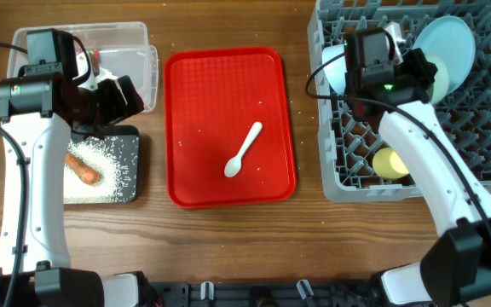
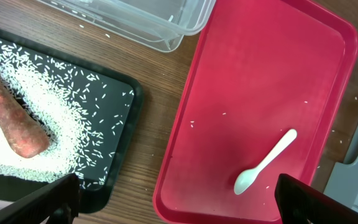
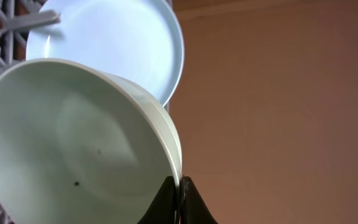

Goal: Sort waste into correct bins and load items into the dishwasher rack
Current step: 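Carry the teal bowl into the rack and release it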

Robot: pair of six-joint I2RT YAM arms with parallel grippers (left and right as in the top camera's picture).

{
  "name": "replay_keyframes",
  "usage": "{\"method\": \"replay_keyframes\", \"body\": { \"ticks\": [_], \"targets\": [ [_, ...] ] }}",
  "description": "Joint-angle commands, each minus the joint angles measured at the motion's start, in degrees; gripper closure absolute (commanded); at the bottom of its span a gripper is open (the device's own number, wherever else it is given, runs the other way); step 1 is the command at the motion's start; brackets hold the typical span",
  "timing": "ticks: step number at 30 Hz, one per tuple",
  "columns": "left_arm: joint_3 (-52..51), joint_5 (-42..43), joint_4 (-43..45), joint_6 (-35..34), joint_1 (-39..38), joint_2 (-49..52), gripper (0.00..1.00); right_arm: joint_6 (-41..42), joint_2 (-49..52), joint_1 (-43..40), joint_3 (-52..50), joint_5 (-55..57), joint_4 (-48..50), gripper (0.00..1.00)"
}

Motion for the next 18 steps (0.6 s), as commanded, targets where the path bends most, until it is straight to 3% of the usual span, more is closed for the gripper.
{"method": "replay_keyframes", "body": {
  "ticks": [1, 6, 18],
  "targets": [
    [0.42, 0.48, 0.04, 0.98, -0.22, 0.35, 0.00, -3.98, 2.69, 0.07, -0.04, -1.42, 0.09, 0.96],
    [0.42, 0.48, 0.04, 0.98, -0.22, 0.35, 0.00, -4.00, 3.72, 0.24, -0.04, -9.14, -4.42, 0.96],
    [0.42, 0.48, 0.04, 0.98, -0.22, 0.35, 0.00, -4.00, 4.07, 0.13, -0.04, -15.02, -7.10, 0.96]
  ]
}}
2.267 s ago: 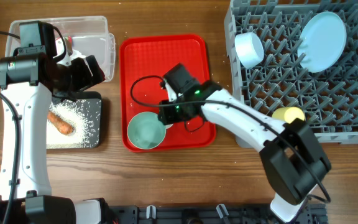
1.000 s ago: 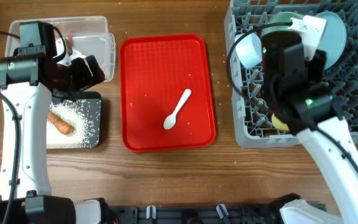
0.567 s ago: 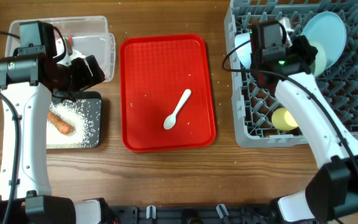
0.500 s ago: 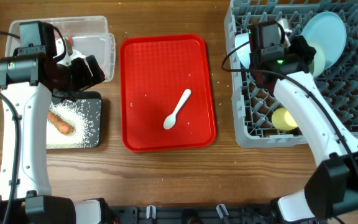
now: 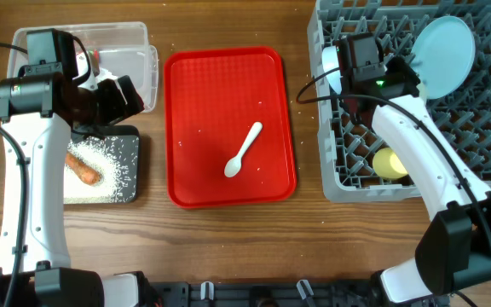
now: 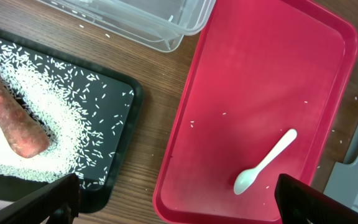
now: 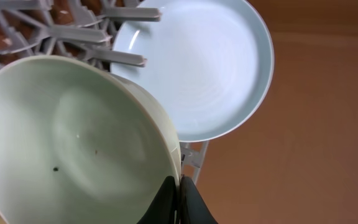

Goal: Sort waste into correct bins and load items into the dishwasher rack
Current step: 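Carry the teal bowl into the rack and release it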

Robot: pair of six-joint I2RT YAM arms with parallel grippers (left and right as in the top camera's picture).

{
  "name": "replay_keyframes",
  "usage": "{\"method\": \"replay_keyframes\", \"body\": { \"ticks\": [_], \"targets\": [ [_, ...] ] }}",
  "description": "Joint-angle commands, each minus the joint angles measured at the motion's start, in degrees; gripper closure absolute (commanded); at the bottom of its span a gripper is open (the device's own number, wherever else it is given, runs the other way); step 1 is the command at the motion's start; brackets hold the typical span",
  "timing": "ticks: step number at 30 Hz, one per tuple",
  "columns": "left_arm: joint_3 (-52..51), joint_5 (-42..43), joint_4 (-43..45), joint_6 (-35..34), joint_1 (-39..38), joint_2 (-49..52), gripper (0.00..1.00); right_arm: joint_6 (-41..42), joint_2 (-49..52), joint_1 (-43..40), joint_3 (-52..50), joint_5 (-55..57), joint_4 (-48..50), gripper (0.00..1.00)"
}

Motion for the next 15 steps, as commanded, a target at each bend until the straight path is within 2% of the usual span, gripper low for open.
{"method": "replay_keyframes", "body": {
  "ticks": [1, 7, 15],
  "targets": [
    [0.42, 0.48, 0.04, 0.98, -0.22, 0.35, 0.00, -0.42, 1.05, 0.04, 0.00, -3.10, -1.18, 0.96],
    [0.42, 0.48, 0.02, 0.98, -0.22, 0.35, 0.00, -0.74, 1.05, -0.87, 0.00, 9.73, 3.61, 0.96],
    [0.42, 0.48, 0.02, 0.98, -0.22, 0.35, 0.00, 2.54, 1.14, -0.94, 0.00, 4.92, 2.62, 0.96]
  ]
}}
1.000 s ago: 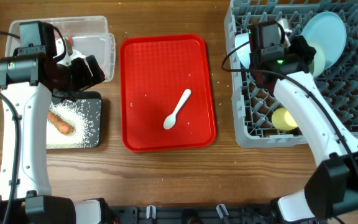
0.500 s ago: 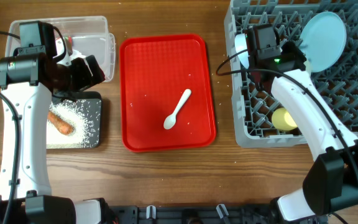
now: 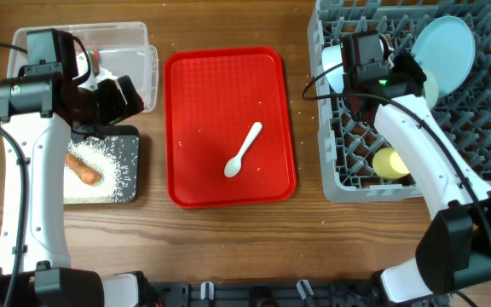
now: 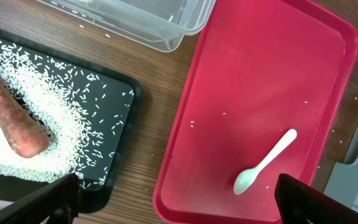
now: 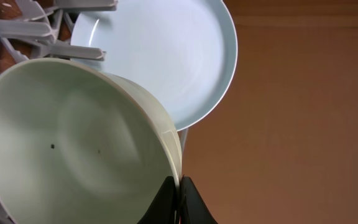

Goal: Sort waste into correct bins and load items into the dishwasher rack
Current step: 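Carry the teal bowl into the rack and release it, then grasp the white spoon on the red tray with the right gripper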

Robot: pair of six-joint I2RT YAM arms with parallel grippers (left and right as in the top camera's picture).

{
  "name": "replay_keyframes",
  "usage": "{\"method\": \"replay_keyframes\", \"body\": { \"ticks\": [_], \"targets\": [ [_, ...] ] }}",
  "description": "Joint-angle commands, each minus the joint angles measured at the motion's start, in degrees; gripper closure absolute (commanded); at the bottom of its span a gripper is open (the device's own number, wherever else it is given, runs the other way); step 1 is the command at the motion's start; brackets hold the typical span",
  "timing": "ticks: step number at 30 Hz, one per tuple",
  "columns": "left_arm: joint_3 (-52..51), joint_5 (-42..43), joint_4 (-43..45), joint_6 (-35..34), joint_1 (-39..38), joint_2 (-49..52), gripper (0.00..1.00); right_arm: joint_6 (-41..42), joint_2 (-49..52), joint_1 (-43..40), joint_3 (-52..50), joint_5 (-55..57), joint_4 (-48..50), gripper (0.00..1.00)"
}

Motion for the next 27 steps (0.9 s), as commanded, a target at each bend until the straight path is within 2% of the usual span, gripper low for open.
{"method": "replay_keyframes", "body": {
  "ticks": [1, 11, 20, 25, 26, 27],
  "targets": [
    [0.42, 0.48, 0.04, 0.98, -0.22, 0.35, 0.00, 2.64, 1.29, -0.02, 0.00, -1.01, -1.22, 0.96],
    [0.42, 0.48, 0.04, 0.98, -0.22, 0.35, 0.00, 0.46, 1.57, 0.57, -2.21, -3.52, -2.01, 0.96],
    [0.42, 0.48, 0.04, 0.98, -0.22, 0.35, 0.00, -0.63, 1.57, 5.44, -2.23, -4.90, -3.41, 0.93],
    [0.42, 0.48, 0.04, 0.98, -0.22, 0.35, 0.00, -0.61, 1.57, 6.91, -2.23, -4.90, -5.49, 0.75],
    [0.42, 0.48, 0.04, 0.98, -0.22, 0.35, 0.00, -0.63, 1.57, 7.72, -2.23, -4.87, -6.19, 0.58],
    [0.42, 0.48, 0.04, 0.98, -0.22, 0.35, 0.00, -0.66, 1.55, 8.33, -2.23, -4.85, -6.43, 0.19]
  ]
}}
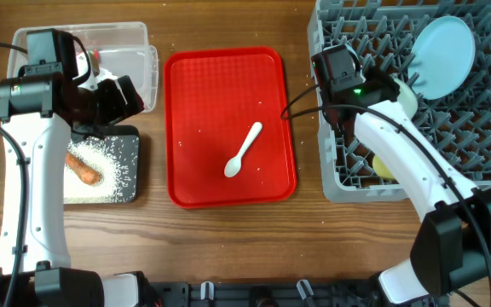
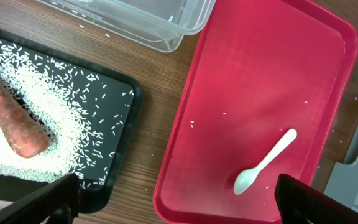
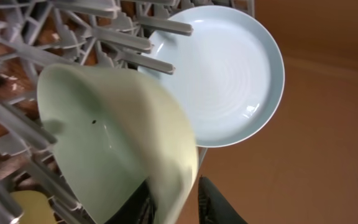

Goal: Sort waste into correct bins and load items into the dishwasher rack
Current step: 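Grasp the white spoon on the red tray with the right gripper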

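Observation:
A pale green bowl (image 3: 110,143) leans among the tines of the grey dishwasher rack (image 1: 331,175), in front of an upright light blue plate (image 3: 229,74). My right gripper (image 3: 178,202) is open, and the bowl's rim runs between its spread fingers. In the overhead view the right gripper (image 1: 389,88) is at the rack's upper middle, beside the bowl (image 1: 407,95). A white spoon (image 1: 244,149) lies on the red tray (image 1: 194,102). Above the table's left side, over the bins, my left gripper (image 2: 173,211) hangs open and holds nothing.
A black tray (image 1: 130,183) of spilled rice holds a carrot (image 1: 83,168). Behind it stands a clear plastic container (image 1: 135,51). A yellow cup (image 1: 382,162) sits low in the rack. Bare wood lies between the trays and the rack.
My right gripper was shut on the bowl's rim and is now open. The bowl now rests lower among the rack tines. The right wrist has shifted left. The left arm has not moved.
My right gripper held the bowl by its rim in front of the blue plate over the rack through all three earlier moments, shifting slightly each time. Now the bowl leans in the tines and the fingers stand apart. The left arm, spoon and carrot stayed put.

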Robot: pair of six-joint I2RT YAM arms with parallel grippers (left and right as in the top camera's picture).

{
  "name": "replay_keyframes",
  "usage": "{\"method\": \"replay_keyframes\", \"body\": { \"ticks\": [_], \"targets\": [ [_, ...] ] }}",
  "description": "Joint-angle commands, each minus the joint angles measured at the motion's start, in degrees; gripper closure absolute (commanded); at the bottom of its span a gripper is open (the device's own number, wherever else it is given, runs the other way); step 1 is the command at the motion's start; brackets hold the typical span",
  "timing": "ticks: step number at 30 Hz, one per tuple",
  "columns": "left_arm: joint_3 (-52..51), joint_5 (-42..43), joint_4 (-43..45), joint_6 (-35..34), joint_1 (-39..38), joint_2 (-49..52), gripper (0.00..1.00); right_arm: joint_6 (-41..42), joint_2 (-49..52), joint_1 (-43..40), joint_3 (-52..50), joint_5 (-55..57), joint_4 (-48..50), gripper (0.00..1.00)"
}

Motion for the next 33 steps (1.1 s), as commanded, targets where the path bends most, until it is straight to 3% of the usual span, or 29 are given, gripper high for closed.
{"method": "replay_keyframes", "body": {
  "ticks": [1, 10, 14, 17, 19, 22, 23, 25, 27, 29, 33],
  "targets": [
    [0.42, 0.48, 0.02, 0.98, -0.22, 0.35, 0.00, 0.20, 0.83, 2.62, -0.37, -0.81, -0.87, 0.00],
    [0.42, 0.48, 0.02, 0.98, -0.22, 0.35, 0.00, 0.61, -0.90, 7.43, 0.11, -0.57, 2.29, 0.00],
    [0.42, 0.48, 0.02, 0.98, -0.22, 0.35, 0.00, 6.14, -5.42, 7.43, 2.93, -0.63, 8.15, 0.00],
    [0.42, 0.48, 0.02, 0.98, -0.22, 0.35, 0.00, 20.83, -12.00, 8.13, 3.72, -3.54, 15.80, 0.00],
    [0.42, 0.48, 0.02, 0.98, -0.22, 0.35, 0.00, 26.58, -15.52, 9.70, 3.72, -17.51, 14.62, 0.00],
    [0.42, 0.48, 0.02, 0.98, -0.22, 0.35, 0.00, 34.67, -19.47, 11.13, 3.72, -53.18, 12.46, 0.00],
    [0.42, 0.48, 0.02, 0.98, -0.22, 0.35, 0.00, 41.51, -19.76, 11.06, 3.69, -63.12, 13.25, 0.00],
    [0.42, 0.48, 0.02, 0.98, -0.22, 0.35, 0.00, 52.92, -19.08, 11.15, 3.02, -72.28, 16.44, 0.00],
    [0.42, 0.48, 0.02, 0.98, -0.22, 0.35, 0.00, 63.17, -16.81, 12.07, 0.85, -69.96, 19.76, 0.15],
    [0.42, 0.48, 0.02, 0.98, -0.22, 0.35, 0.00, 73.55, -12.37, 13.88, 0.13, -60.94, 19.02, 0.17],
    [0.42, 0.48, 0.02, 0.98, -0.22, 0.35, 0.00, 78.97, -2.12, 18.12, 0.13, -54.90, 18.16, 0.17]
  ]
}}
